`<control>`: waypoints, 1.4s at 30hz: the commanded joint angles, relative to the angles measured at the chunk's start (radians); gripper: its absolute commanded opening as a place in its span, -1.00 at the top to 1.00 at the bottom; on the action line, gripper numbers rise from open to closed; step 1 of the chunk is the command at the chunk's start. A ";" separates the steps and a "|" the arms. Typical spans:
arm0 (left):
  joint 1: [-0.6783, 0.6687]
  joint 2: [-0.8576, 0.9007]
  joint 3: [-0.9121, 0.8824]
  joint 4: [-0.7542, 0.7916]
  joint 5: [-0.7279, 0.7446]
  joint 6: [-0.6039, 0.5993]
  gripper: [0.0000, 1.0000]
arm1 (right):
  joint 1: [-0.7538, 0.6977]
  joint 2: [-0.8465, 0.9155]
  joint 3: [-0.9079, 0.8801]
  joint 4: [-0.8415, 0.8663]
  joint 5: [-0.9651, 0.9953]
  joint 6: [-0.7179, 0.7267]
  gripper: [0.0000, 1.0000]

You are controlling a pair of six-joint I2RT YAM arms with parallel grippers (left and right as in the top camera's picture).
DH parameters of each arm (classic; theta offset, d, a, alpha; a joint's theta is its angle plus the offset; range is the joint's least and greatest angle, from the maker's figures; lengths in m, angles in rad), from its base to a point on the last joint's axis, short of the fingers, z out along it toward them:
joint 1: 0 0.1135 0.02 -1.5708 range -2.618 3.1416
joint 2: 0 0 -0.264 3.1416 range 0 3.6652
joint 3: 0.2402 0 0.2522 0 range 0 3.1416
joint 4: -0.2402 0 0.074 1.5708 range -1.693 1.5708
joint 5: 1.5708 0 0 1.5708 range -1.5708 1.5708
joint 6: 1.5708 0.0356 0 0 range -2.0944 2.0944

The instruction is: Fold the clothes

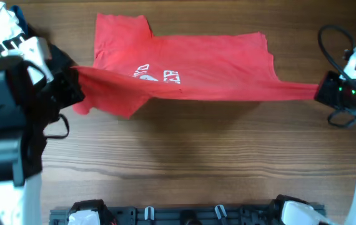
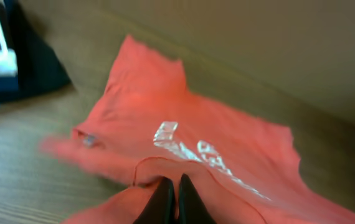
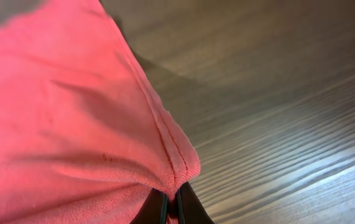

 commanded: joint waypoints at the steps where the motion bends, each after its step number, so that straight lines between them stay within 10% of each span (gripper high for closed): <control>1: 0.008 -0.082 0.098 -0.035 0.001 0.012 0.92 | -0.009 -0.075 0.036 -0.017 0.002 -0.012 0.92; 19: 0.007 -0.155 0.554 -0.072 -0.193 0.013 0.92 | -0.009 -0.241 0.446 0.022 0.081 0.017 0.92; 33: 0.007 0.477 0.551 -0.024 0.035 0.016 0.92 | -0.009 0.340 0.446 0.087 -0.114 -0.038 0.92; 42: -0.080 0.701 0.551 -0.210 0.186 0.052 0.92 | -0.009 0.393 0.446 0.068 -0.091 -0.036 0.92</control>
